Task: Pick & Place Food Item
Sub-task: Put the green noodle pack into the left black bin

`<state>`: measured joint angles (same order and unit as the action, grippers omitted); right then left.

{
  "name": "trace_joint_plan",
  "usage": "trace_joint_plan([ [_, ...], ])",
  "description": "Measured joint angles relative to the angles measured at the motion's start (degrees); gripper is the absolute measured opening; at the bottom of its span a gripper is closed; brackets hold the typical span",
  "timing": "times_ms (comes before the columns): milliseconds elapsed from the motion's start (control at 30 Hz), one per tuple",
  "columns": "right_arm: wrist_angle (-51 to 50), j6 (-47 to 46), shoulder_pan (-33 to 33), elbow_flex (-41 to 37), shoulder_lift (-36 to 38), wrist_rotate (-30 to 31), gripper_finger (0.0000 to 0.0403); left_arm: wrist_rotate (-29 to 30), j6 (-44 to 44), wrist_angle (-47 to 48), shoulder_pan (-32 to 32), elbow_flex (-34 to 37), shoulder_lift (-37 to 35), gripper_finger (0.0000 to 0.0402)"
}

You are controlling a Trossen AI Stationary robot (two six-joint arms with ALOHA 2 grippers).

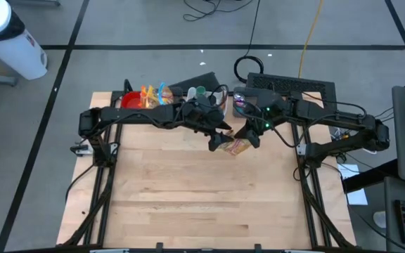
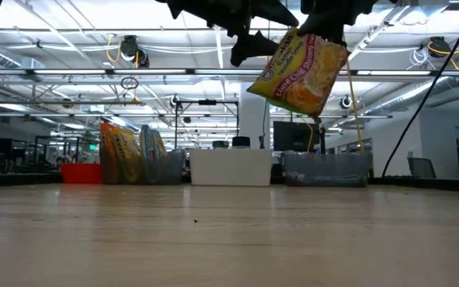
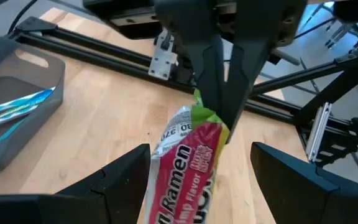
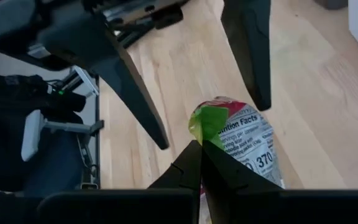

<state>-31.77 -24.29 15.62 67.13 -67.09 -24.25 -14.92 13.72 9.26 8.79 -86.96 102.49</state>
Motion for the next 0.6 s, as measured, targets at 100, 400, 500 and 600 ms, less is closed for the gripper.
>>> trace_joint_plan([
  [100,1.3,-0.4,0.0,0.0,0.0,-0.6,0.0,0.0,1.1,0.0,0.0,0.0,0.0,0.028],
  [400,1.4,-0.5,0.0,0.0,0.0,-1.5,0.0,0.0,1.8,0.0,0.0,0.0,0.0,0.028],
  [500,1.4,-0.5,0.0,0.0,0.0,-1.5,0.0,-0.1,1.8,0.1,0.0,0.0,0.0,0.0279],
  [600,1.4,-0.4,0.0,0.0,0.0,-1.5,0.0,-0.2,1.6,0.9,0.0,0.0,0.0,0.0265],
])
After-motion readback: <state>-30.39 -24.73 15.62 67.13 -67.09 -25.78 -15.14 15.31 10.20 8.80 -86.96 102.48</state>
